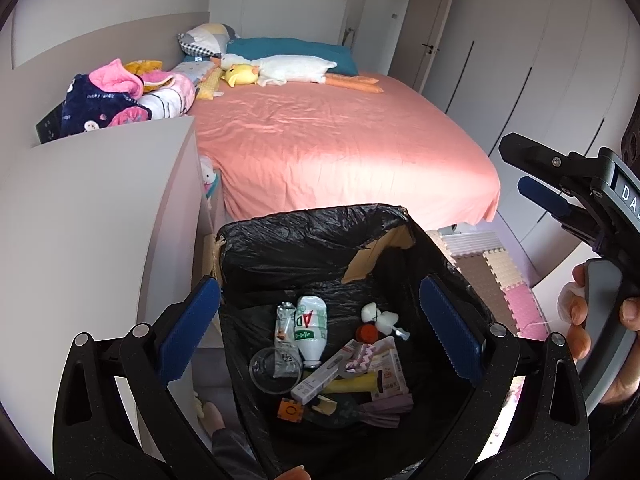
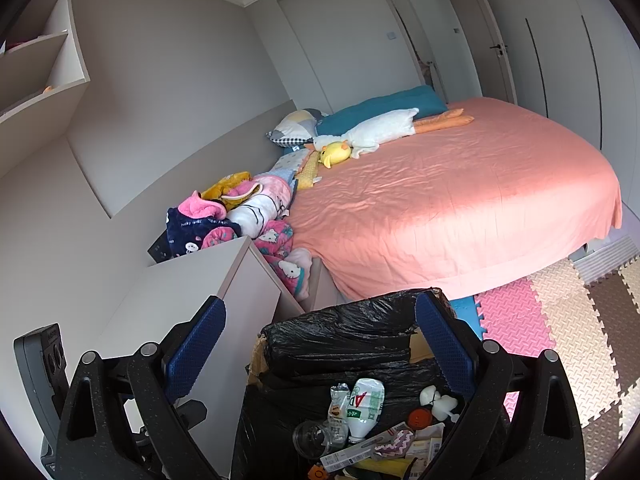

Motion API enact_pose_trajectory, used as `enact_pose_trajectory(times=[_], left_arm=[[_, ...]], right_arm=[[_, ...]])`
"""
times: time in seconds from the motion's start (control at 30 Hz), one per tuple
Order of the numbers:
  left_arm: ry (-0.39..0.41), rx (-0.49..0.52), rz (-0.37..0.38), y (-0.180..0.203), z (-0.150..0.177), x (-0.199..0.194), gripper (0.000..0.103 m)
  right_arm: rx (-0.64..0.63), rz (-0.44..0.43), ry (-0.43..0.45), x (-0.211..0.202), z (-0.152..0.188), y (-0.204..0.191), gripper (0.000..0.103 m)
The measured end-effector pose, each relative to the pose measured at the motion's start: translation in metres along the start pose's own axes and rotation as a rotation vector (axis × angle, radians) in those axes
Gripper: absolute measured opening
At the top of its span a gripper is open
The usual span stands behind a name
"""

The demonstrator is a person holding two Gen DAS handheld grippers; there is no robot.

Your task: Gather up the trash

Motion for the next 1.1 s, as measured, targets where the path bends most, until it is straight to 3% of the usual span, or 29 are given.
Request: enact_pose_trajectory(times=[1.1], left_arm=[[0.007,0.048,0.018,0.0088,0.0023,-0.0018,0.097]], right_arm=[[-0.007,0.005,-0.003,-0.0014,0.0026,0.0023,0.095]])
Point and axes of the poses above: each gripper's, at about its wrist camera, not at the fingertips, and x roughly the way its jaws point, y to its right, z to its underside, the point moved 8 cm from there along x, roughly the way its jaws point, and after that the axes turned 11 degrees about -x, right-handed, at the moved point
